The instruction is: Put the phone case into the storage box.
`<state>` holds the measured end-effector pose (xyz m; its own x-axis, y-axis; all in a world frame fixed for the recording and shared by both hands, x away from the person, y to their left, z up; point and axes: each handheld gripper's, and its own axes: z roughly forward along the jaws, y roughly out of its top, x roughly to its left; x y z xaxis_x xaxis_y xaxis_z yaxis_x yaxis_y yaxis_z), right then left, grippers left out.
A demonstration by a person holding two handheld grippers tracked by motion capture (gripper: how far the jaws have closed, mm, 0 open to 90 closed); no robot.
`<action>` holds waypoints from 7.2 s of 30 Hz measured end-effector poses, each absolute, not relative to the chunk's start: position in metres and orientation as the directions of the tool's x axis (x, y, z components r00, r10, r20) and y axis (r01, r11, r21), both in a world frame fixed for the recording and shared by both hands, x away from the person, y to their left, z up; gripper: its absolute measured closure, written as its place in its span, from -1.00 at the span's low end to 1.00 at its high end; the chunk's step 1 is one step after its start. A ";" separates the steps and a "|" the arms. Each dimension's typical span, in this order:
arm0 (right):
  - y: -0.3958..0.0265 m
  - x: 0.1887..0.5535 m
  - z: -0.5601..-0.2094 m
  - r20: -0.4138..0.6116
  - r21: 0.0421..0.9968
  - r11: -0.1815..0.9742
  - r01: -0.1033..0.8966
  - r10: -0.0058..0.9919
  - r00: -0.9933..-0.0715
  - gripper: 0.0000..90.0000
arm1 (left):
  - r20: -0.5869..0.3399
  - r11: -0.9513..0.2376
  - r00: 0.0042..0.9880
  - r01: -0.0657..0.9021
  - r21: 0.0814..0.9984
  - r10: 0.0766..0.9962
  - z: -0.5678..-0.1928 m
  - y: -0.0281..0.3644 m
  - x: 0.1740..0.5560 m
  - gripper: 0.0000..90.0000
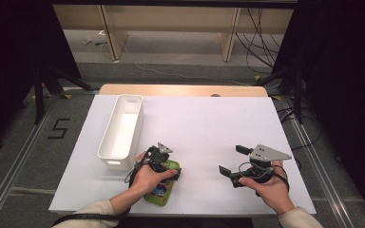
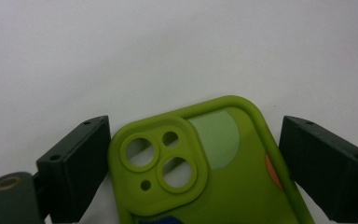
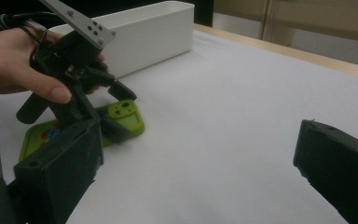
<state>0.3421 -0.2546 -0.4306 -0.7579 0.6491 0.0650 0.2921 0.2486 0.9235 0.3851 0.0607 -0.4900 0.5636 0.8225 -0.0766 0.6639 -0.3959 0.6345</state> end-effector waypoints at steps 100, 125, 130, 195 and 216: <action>-0.256 0.343 -0.430 0.076 0.930 0.227 0.290 0.652 -0.754 -0.90 | -0.093 -0.261 0.560 0.519 0.814 0.823 -0.415 0.073 0.385 -0.64; -0.256 0.343 -0.431 0.096 0.933 0.204 0.298 0.654 -0.750 -0.89 | -0.097 -0.202 0.539 0.468 0.860 0.837 -0.393 0.077 0.398 -0.64; -0.257 0.344 -0.431 0.097 0.933 0.204 0.298 0.653 -0.751 -0.88 | -0.096 -0.195 0.536 0.461 0.865 0.839 -0.389 0.076 0.400 -0.64; -0.258 0.344 -0.432 0.106 0.933 0.194 0.302 0.654 -0.749 -0.85 | -0.110 -0.109 0.487 0.399 0.910 0.867 -0.356 0.086 0.425 -0.64; -0.258 0.345 -0.432 0.105 0.933 0.196 0.301 0.653 -0.750 -0.85 | -0.119 -0.077 0.457 0.388 0.918 0.882 -0.348 0.097 0.430 -0.64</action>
<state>0.3446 -0.2583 -0.4317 -0.7499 0.6531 0.1049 0.3010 0.1957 0.9333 0.4297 0.0969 -0.3480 0.4566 0.8817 -0.1187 0.3880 -0.0772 0.9184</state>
